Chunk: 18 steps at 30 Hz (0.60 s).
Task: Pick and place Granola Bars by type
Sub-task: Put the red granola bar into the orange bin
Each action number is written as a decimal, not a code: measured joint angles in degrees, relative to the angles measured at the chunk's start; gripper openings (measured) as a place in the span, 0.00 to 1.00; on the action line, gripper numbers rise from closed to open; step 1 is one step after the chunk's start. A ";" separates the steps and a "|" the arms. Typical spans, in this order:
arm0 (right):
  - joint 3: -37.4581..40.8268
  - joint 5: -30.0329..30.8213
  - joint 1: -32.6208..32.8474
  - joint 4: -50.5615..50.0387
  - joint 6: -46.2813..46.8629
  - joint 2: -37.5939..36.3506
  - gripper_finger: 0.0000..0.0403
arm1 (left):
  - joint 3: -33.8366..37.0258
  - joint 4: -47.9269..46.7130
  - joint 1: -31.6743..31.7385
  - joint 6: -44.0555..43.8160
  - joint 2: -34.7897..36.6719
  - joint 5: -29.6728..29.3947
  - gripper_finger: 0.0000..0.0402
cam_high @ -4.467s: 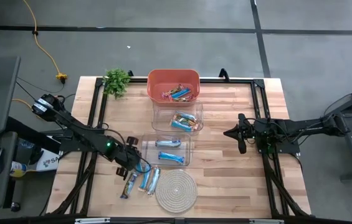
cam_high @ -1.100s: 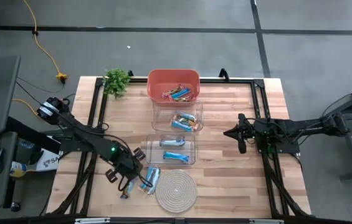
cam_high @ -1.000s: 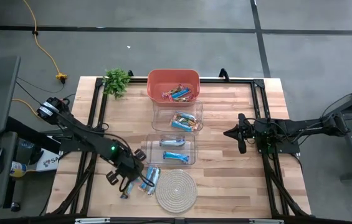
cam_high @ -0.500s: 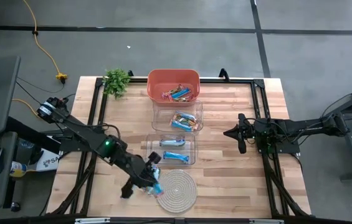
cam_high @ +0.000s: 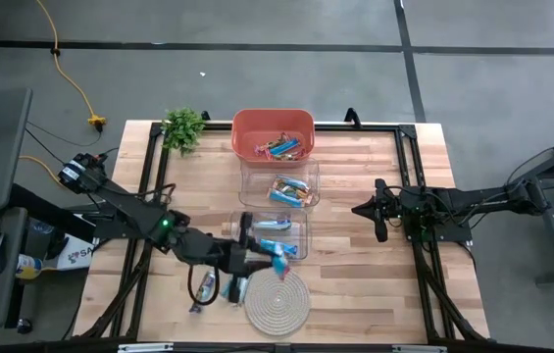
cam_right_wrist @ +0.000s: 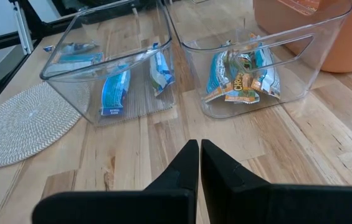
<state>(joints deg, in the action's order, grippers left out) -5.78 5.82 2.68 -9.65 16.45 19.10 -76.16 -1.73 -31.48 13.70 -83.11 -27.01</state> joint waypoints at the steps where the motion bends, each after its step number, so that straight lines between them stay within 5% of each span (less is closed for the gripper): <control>1: 0.00 0.00 -0.02 -0.02 0.00 -0.01 0.00 | 0.00 1.52 0.00 0.80 0.00 -1.67 0.15; 6: 0.00 0.00 0.00 0.00 0.00 0.01 0.00 | 0.00 8.71 0.24 4.32 0.00 -7.12 0.15; 18: 0.00 0.00 -0.02 0.00 0.00 0.00 0.00 | 0.00 16.06 9.14 4.52 -0.02 -8.11 0.15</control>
<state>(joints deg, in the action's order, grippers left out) -5.78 5.82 2.66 -9.65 16.45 19.10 -76.16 14.33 -22.34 18.22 -83.13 -35.11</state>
